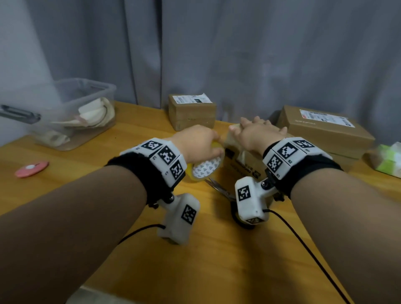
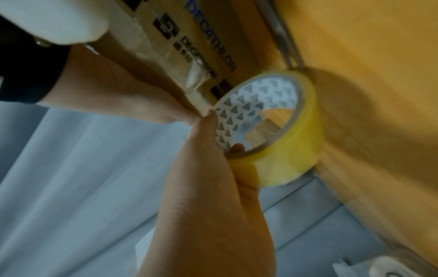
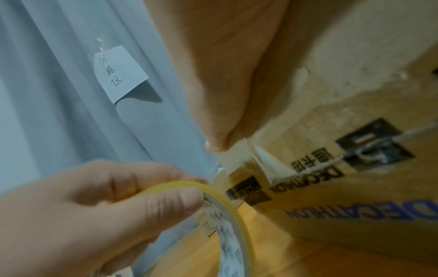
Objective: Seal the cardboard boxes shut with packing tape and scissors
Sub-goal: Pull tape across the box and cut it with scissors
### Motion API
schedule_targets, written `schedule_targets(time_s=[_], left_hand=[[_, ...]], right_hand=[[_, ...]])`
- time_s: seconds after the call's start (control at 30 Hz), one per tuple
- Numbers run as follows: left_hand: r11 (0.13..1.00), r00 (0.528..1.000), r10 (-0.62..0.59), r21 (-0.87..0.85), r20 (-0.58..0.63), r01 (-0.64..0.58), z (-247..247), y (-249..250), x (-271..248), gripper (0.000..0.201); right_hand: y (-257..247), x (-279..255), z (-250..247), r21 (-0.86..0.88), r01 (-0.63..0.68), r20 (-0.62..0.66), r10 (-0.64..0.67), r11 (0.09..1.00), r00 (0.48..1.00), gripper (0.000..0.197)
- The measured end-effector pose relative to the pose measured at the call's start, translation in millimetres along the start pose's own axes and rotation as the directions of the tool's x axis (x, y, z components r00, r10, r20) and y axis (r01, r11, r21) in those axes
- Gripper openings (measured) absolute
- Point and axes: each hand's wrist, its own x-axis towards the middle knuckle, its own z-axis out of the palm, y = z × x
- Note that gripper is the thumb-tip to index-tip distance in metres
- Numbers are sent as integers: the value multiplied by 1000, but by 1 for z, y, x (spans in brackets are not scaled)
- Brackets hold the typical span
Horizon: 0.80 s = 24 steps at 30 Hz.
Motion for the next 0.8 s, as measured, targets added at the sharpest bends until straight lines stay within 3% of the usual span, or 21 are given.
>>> schedule_targets(time_s=[0.17,0.3,0.37,0.5,0.6,0.7,0.8], left_hand=[[998,996,-37,-56,75,42,7,-3,-4,50],[977,994,-22,-215,-105,-1,14,-11,-14,42],[975,991,-20,-221,-131,-10,17,-12,-16,37],[981,998,-65,-179,21,68,12,-4,-4,40],[997,987,-53,-43,153,60,10,-1,3,40],[999,987,-43,-14,158,46,12,-2,0,39],[996,995,-52,-73,84,58,13,-7,-6,40]], right_hand=[[2,0,1,4,27,-45,-27,1000,999,61],[1,2,3,-5,74,-102,-74,997,992,59],[1,3,4,-2,75,-102,-75,997,992,59],[0,4,5,-1,73,-95,-73,997,993,58],[0,5,5,3,80,-100,-79,997,992,57],[1,3,5,7,86,-111,-85,996,990,58],[0,-1,7,-46,102,-126,-107,994,986,65]])
